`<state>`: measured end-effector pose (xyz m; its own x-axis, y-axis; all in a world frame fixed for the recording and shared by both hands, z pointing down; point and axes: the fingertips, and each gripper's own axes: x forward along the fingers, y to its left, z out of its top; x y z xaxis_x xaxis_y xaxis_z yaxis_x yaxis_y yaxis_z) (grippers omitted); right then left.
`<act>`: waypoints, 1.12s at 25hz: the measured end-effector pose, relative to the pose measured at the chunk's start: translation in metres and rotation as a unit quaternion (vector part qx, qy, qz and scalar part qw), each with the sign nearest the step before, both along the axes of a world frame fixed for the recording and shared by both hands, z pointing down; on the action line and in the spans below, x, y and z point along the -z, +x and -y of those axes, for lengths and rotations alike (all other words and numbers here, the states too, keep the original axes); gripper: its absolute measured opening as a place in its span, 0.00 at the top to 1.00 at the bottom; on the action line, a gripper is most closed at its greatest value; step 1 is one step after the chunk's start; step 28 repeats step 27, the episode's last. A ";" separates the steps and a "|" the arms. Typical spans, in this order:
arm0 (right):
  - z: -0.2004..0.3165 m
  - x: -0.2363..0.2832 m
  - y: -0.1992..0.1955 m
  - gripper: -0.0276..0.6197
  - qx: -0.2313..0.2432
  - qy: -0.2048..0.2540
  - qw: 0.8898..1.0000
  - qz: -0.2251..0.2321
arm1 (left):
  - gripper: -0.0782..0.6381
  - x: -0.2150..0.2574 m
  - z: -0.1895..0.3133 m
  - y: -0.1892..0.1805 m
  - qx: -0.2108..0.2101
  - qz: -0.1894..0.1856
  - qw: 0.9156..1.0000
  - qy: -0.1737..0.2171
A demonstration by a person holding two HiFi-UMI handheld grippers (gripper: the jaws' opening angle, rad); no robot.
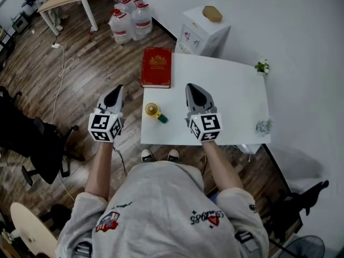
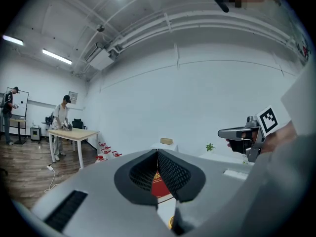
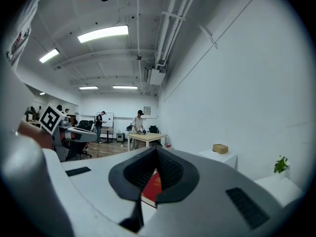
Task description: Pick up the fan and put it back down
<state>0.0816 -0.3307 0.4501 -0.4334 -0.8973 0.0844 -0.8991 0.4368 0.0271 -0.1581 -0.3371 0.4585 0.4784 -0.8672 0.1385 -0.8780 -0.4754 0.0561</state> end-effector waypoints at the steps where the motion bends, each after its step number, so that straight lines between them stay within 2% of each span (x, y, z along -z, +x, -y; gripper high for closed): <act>1: -0.001 0.000 -0.002 0.95 0.001 0.003 1.000 -0.007 | 0.88 0.000 -0.001 0.000 -0.001 -0.001 1.000 0.000; 8: -0.004 -0.007 -0.005 0.95 -0.002 -0.007 1.000 -0.016 | 0.88 -0.002 -0.003 0.001 0.001 -0.003 1.000 -0.003; 28: -0.004 -0.014 0.002 0.95 -0.001 -0.015 1.000 -0.005 | 0.88 -0.019 -0.004 0.006 0.008 -0.005 1.000 -0.019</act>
